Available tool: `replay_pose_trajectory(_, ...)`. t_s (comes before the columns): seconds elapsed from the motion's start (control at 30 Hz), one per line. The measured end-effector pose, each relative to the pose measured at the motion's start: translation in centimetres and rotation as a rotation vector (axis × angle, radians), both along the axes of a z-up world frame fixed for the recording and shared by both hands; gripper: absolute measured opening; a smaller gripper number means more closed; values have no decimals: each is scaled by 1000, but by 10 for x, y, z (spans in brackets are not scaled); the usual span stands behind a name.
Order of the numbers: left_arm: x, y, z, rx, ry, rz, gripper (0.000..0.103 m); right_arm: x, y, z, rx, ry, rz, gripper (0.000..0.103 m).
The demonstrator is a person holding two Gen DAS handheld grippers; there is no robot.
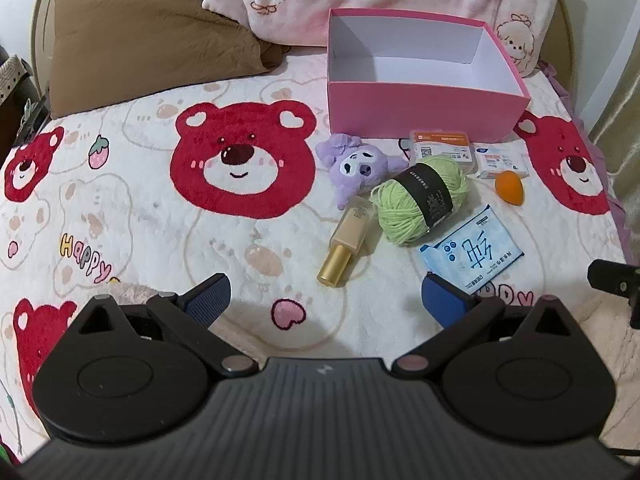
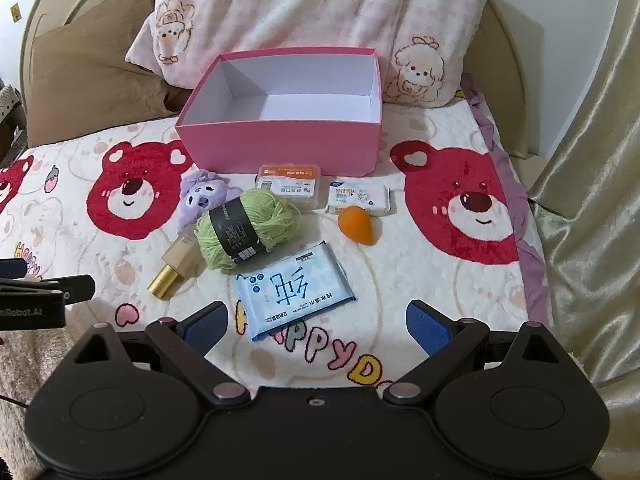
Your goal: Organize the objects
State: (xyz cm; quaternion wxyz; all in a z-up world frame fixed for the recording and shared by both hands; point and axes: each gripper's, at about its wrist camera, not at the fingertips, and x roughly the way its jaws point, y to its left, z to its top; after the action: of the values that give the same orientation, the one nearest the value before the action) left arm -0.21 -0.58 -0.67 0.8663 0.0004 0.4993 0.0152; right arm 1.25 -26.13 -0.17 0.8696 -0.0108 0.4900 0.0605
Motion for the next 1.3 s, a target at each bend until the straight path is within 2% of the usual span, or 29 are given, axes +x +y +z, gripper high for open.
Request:
replay_pose_trajectory(0.73, -7, -1, -5, -2, -16, 20, 103, -4, -1, -6, -9, 6, -16, 98)
replay_pose_trajectory(1.03, -13, 2, -6, -47, -25, 24, 103, -9, -2, -7, -13, 5, -19, 98)
replay_pose_trajectory(1.2, -19, 0, -1, 14, -66, 29, 103, -10, -3, -6, -15, 1, -21, 98)
replay_pose_trajectory(1.3, -21, 4, 1, -33, -68, 40, 103, -11, -4, -6, -14, 1, -16, 98)
